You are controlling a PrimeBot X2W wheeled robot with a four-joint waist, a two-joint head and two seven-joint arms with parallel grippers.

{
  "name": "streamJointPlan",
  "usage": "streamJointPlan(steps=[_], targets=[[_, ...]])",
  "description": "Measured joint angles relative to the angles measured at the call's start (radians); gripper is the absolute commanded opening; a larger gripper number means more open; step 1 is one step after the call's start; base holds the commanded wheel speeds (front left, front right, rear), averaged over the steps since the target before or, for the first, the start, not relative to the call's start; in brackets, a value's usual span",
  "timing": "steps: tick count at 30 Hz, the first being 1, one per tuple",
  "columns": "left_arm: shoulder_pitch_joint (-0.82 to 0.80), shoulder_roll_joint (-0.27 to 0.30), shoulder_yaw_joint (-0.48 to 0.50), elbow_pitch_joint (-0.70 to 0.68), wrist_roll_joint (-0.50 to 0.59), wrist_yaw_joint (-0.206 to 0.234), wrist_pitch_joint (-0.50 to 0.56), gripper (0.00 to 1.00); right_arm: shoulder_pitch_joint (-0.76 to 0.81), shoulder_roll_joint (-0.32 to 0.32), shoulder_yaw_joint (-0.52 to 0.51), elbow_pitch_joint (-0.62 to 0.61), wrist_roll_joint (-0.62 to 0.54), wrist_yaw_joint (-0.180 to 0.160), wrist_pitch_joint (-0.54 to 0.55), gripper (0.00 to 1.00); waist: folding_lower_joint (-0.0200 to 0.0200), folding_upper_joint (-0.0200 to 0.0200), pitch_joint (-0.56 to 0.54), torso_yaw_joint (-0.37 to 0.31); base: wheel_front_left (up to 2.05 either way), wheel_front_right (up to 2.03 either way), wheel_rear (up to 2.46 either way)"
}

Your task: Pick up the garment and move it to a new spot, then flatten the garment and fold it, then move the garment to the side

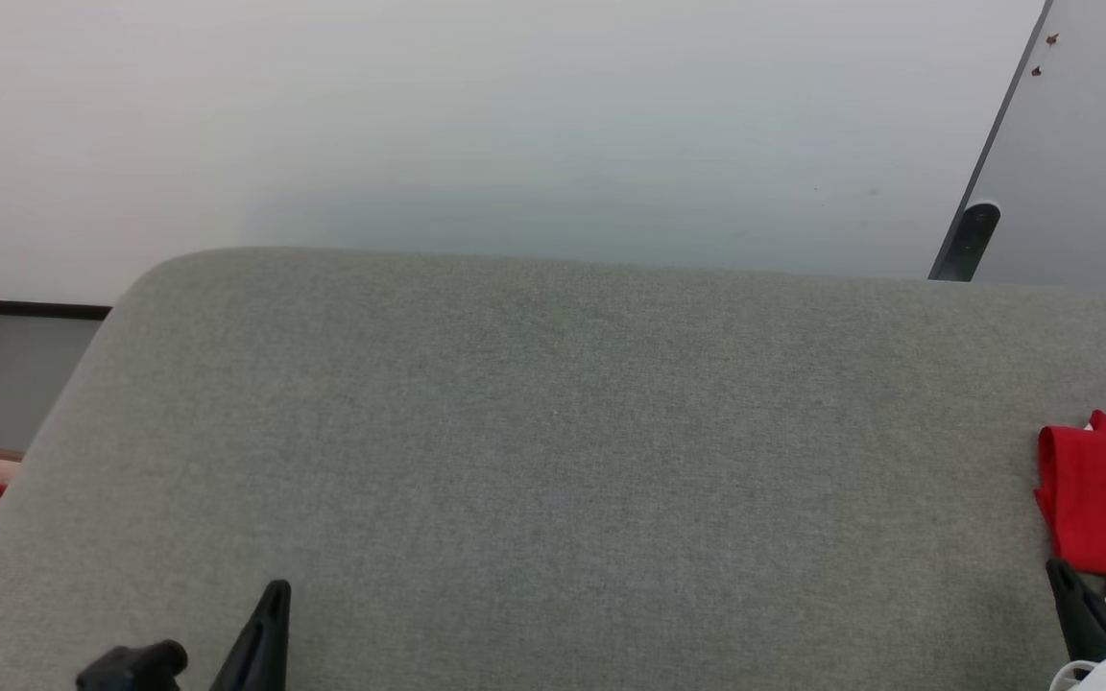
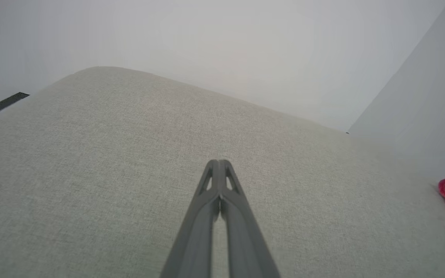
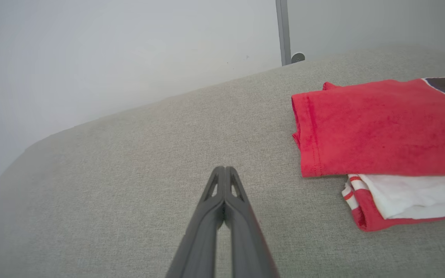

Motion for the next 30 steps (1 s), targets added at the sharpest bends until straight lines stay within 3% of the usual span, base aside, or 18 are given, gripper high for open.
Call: streamJointPlan(steps=[30], targets=[[-0.091,-0.095,0.092,0.076,-0.384,-0.060,0.092,0.00,-0.068,0.038,0.028,0.083,0.416,0.000,-0.040,0.00,0.0000,0.0001,0.010,-0.018,0.00,0.00,0.00]])
